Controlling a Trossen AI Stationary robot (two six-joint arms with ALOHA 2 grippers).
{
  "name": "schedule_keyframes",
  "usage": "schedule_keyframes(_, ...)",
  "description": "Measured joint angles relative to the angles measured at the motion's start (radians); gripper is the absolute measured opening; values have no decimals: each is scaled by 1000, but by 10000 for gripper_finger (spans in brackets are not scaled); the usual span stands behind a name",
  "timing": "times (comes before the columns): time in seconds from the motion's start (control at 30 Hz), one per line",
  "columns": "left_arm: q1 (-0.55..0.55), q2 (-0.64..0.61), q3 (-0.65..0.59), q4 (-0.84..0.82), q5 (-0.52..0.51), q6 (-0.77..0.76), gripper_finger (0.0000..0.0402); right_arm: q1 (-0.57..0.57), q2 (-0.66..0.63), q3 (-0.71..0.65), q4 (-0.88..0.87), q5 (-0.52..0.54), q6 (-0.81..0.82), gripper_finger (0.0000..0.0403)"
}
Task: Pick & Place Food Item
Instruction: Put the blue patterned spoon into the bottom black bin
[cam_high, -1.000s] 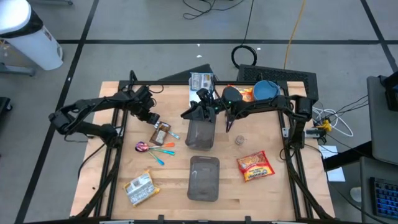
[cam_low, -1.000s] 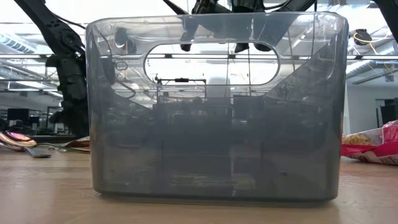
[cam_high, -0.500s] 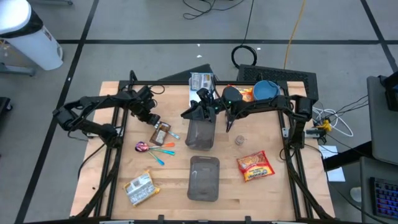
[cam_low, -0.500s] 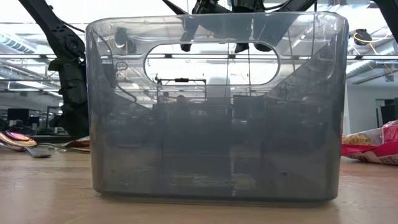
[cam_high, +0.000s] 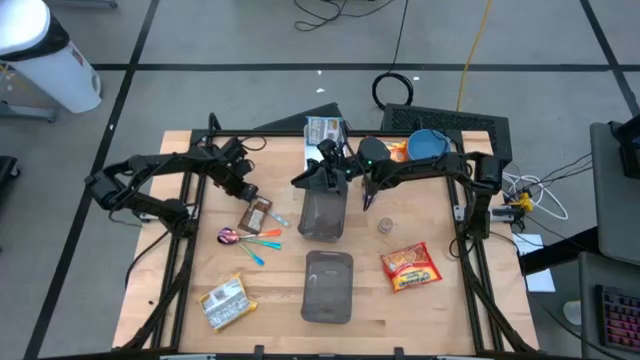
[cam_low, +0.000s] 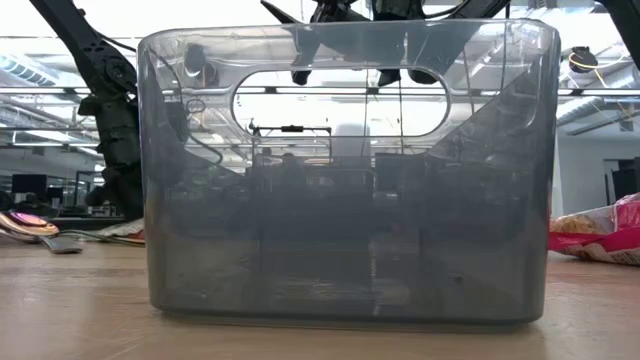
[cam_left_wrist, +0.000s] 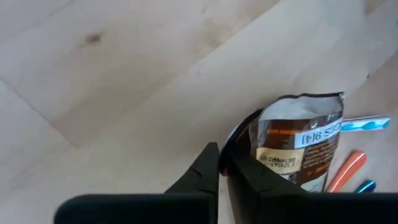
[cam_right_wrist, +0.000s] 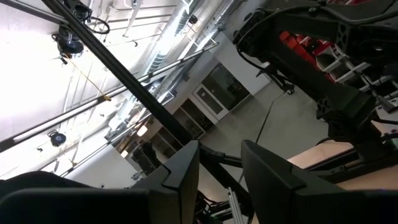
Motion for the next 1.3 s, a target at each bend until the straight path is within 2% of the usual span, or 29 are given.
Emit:
schedule_keyframes(0.17, -1, 2, -2, 36, 6, 0, 27, 0, 0, 0, 0, 0, 0, 112)
schedule_keyframes(0.4, 1, -8, -1, 41, -17, 6, 11, 0, 0, 0, 0, 0, 1, 112)
schedule_keyframes(0.63, 6, -30, 61, -29, -95, 58, 9, 0, 0, 0, -1, 0, 2, 112)
schedule_keyframes(1.1, -1, -81, 546, -307, -438, 345, 3, 0, 0, 0, -1, 0, 2, 112)
schedule_keyframes(1.2, -14, -85, 660, -338, -476, 407, 5, -4, 0, 0, -1, -1, 2, 112)
schedule_keyframes(1.3, -18, -85, 768, -369, -470, 452, 3, -19, 0, 0, -1, -3, 2, 112)
